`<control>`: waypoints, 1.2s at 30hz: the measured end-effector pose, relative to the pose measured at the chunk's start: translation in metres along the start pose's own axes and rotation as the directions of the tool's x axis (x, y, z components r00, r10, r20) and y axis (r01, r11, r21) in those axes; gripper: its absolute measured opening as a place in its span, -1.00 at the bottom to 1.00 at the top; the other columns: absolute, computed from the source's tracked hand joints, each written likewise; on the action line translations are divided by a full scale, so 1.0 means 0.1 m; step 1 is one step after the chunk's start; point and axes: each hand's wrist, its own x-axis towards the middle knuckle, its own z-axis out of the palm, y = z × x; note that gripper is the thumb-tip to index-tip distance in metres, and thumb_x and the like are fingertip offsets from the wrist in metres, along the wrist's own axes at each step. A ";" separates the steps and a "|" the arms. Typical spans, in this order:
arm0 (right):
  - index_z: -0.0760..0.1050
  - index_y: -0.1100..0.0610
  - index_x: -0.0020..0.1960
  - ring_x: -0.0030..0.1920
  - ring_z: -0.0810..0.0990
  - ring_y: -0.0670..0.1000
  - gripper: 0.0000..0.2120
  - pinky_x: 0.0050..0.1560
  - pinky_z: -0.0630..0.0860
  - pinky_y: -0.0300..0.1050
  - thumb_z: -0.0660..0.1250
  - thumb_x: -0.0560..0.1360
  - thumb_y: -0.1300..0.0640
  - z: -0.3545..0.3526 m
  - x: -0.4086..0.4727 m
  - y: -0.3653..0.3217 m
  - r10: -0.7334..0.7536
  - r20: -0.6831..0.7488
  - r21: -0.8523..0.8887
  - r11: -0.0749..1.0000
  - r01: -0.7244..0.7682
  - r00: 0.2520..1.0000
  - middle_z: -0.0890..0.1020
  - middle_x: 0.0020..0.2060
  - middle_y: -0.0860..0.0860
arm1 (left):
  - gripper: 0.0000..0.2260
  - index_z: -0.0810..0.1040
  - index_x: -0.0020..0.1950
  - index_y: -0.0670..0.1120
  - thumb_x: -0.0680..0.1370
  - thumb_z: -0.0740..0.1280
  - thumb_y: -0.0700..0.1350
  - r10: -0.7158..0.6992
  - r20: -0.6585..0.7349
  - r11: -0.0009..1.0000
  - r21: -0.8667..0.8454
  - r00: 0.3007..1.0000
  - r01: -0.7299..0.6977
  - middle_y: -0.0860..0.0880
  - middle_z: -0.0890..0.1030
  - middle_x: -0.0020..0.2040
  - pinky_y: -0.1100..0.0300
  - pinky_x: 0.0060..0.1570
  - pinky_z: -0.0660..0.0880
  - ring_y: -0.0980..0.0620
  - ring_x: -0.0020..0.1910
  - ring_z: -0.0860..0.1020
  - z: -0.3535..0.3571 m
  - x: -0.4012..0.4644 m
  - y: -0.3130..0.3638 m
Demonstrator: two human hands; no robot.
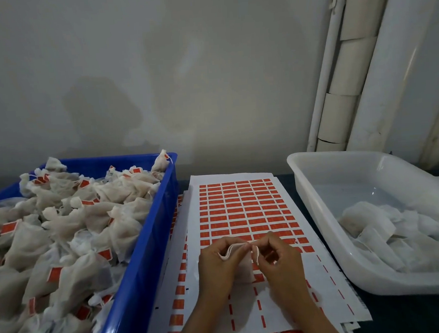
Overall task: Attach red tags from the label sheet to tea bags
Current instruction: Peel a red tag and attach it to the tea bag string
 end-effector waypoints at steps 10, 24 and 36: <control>0.35 -0.10 -0.34 -0.44 0.51 -0.11 -0.65 -0.34 0.35 -0.50 0.44 0.36 0.25 -0.08 0.04 0.04 0.013 -0.135 -0.173 0.984 -0.037 0.991 0.45 -0.46 -0.27 | -0.89 0.58 -0.13 0.09 0.39 0.45 0.01 -0.124 -0.100 0.989 0.064 0.987 0.131 0.18 0.61 -0.10 0.25 -0.06 0.55 0.09 -0.13 0.58 0.02 0.02 -0.03; 0.44 0.03 -0.23 -0.33 0.56 -0.14 -0.86 -0.27 0.34 -0.46 0.40 0.42 0.16 -0.11 0.09 0.09 0.150 -0.156 -0.173 0.969 -0.176 0.976 0.55 -0.34 -0.13 | -0.94 0.58 -0.10 0.08 0.45 0.38 0.01 -0.109 -0.090 0.994 0.011 0.990 0.111 0.22 0.62 -0.14 0.43 -0.24 0.54 0.13 -0.15 0.61 0.02 0.04 -0.10; 0.36 -0.11 0.06 0.14 0.45 -0.12 -0.86 0.27 0.32 -0.19 0.14 0.56 0.10 -0.14 0.06 -0.05 0.105 -0.045 -0.052 0.993 -0.108 0.993 0.45 0.12 -0.21 | -0.96 0.60 -0.16 0.02 0.46 0.39 -0.04 -0.118 0.024 0.993 0.016 0.993 0.118 0.22 0.63 -0.27 0.50 -0.35 0.47 0.28 -0.20 0.60 -0.02 0.07 -0.13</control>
